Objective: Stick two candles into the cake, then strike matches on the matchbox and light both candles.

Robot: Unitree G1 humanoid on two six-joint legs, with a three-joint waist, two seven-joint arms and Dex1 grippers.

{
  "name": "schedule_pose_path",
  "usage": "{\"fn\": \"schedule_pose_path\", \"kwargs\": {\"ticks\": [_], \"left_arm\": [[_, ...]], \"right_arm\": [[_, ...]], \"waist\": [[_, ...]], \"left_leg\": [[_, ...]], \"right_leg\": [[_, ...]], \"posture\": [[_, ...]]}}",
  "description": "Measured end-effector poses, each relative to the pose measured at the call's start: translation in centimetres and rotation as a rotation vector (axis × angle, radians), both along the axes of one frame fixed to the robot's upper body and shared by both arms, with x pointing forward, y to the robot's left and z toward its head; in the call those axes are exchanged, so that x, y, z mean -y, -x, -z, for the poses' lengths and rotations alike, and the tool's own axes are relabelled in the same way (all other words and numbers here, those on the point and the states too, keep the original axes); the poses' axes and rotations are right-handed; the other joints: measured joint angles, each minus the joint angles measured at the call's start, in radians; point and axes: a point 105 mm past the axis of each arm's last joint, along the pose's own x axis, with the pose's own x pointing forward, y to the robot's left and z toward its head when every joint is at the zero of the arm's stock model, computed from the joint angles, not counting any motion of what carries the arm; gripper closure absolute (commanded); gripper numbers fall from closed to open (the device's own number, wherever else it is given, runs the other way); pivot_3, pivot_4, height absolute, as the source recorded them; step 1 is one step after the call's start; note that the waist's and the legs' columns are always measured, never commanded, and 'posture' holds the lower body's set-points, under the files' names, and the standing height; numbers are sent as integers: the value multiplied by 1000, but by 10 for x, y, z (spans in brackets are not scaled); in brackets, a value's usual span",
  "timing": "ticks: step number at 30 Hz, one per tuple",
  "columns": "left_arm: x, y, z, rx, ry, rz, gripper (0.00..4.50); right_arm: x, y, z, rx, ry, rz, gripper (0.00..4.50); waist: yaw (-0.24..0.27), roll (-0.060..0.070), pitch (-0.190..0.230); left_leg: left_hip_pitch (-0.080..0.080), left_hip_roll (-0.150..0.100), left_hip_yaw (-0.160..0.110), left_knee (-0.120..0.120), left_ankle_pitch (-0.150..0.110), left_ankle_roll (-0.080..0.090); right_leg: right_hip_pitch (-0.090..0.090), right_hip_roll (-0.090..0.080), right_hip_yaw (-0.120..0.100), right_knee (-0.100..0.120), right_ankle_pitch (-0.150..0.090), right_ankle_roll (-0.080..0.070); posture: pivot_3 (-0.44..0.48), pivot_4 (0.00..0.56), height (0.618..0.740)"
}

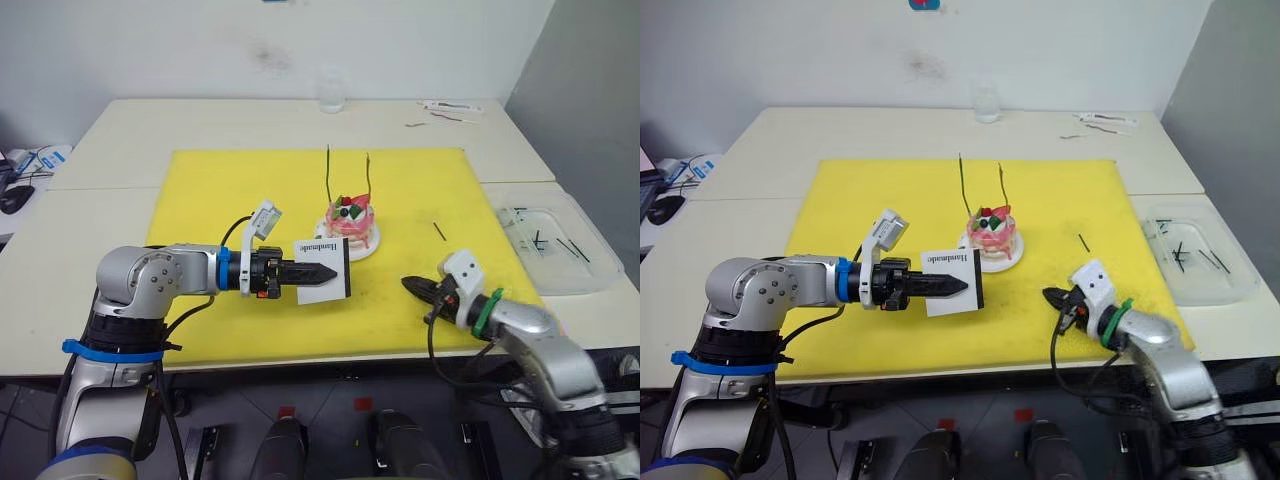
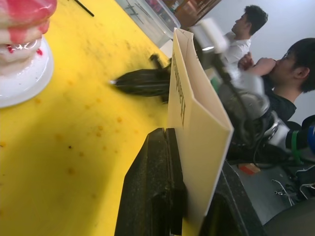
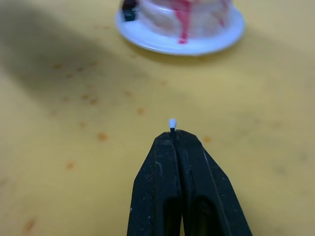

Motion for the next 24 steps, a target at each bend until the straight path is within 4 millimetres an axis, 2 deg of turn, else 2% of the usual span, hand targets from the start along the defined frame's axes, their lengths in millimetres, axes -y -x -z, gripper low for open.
{"fn": "schedule_pose_path", "kwargs": {"ticks": [3, 5, 11, 24], "left_arm": [[10, -5, -3, 16, 18, 4, 4024], [13, -12, -6, 35, 18, -12, 4024], [23, -20, -6, 36, 29, -26, 4024], [23, -23, -4, 26, 18, -34, 4024]], "right_arm": [[-17, 6, -40, 131, 114, -143, 4438], [-27, 10, -51, 171, 171, -203, 4438], [-42, 7, -59, 208, 245, -243, 4438], [-47, 3, -63, 244, 272, -244, 4438]], "waist": [[0, 0, 0], [1, 0, 0], [2, -1, 0], [1, 0, 0]], "left_leg": [[0, 1, -2, -1, 0, 0], [0, 1, -2, -1, 0, 0], [-1, -1, 0, -1, 0, 0], [-2, -1, -1, 0, 0, 0]], "right_leg": [[0, 1, -2, 0, 0, 0], [0, 1, -2, 0, -2, -3], [0, -1, -1, -1, 0, 2], [-1, -1, -1, 0, 0, 2]], "posture": [[0, 150, 740], [0, 150, 740], [0, 150, 740], [0, 150, 740]]}}
